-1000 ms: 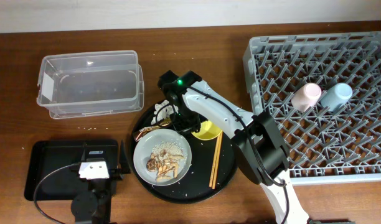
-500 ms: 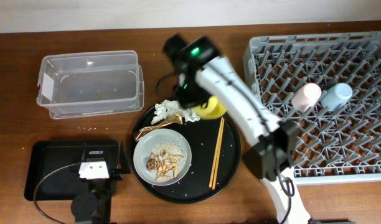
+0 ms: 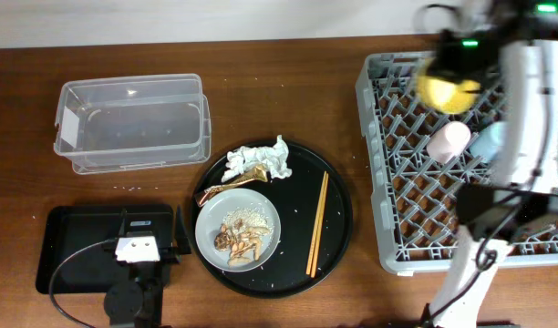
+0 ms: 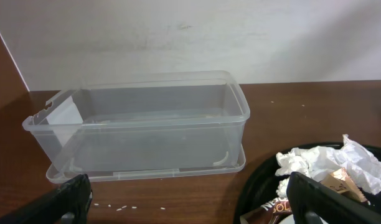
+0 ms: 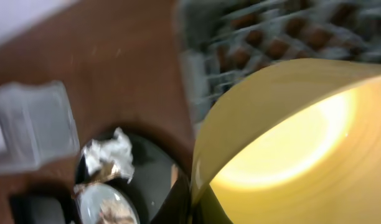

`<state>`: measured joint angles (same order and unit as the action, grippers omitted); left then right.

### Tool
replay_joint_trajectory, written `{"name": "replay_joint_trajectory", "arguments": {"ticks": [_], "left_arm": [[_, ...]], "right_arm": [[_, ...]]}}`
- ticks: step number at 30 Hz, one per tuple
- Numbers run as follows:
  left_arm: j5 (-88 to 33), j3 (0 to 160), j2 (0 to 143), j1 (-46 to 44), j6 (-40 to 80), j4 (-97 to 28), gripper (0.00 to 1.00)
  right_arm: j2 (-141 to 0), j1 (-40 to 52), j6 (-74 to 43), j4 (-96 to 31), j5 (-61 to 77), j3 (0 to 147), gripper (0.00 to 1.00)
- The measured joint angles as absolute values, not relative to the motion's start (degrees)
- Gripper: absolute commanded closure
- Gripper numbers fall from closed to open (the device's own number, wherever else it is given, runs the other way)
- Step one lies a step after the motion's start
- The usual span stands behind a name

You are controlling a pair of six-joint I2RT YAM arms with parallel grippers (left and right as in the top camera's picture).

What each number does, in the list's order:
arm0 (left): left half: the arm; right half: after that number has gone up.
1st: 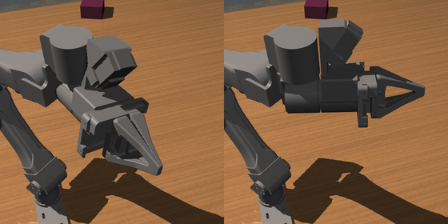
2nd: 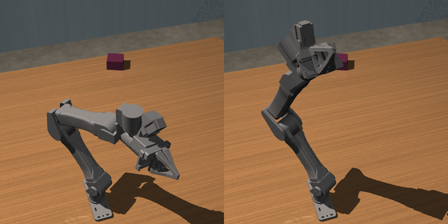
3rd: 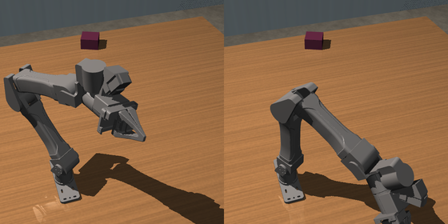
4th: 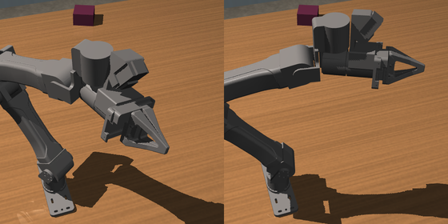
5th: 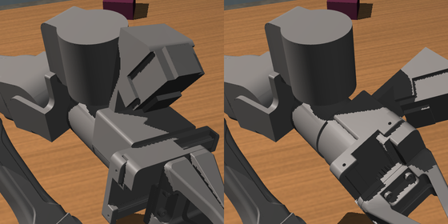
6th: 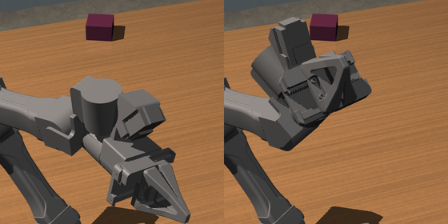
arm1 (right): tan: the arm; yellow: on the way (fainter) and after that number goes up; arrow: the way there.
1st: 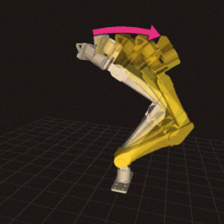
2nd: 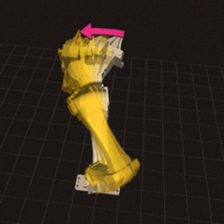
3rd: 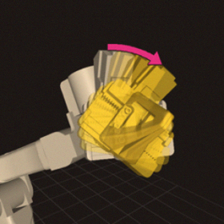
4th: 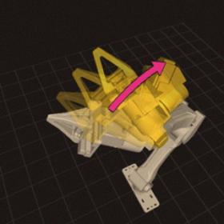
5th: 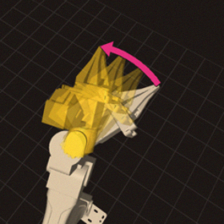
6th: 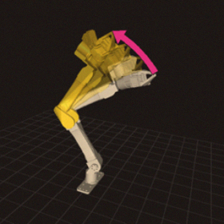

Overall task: Sort waste into correct bins and load items into the dishwasher rack
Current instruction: 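Lift the yellow bowl and carry it to the rack's right side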

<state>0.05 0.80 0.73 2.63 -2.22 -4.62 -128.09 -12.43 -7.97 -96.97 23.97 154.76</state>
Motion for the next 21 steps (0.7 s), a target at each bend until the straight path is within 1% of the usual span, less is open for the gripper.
{"name": "replay_joint_trajectory", "arguments": {"ticks": [3, 6, 9, 16, 21], "left_arm": [[0.1, 0.8, 0.7, 2.6, -2.2, -4.6, 0.01], [0.1, 0.8, 0.7, 2.6, -2.2, -4.6, 0.01], [0.1, 0.8, 0.7, 2.6, -2.2, -4.6, 0.01], [0.1, 0.8, 0.7, 2.6, -2.2, -4.6, 0.01], [0.1, 0.8, 0.7, 2.6, -2.2, -4.6, 0.01]], "right_arm": [[-128.1, -22.1, -5.1, -97.0, 28.6, 153.9, 0.96], [-127.8, -29.9, -2.8, -96.9, 31.2, 150.2, 0.96], [-127.5, -35.4, 3.0, -96.9, 36.9, 144.2, 0.96], [-127.5, -47.0, 22.8, -97.0, 62.9, 124.2, 0.96], [-127.4, -53.6, 30.1, -97.1, 71.7, 115.7, 0.96]]}}
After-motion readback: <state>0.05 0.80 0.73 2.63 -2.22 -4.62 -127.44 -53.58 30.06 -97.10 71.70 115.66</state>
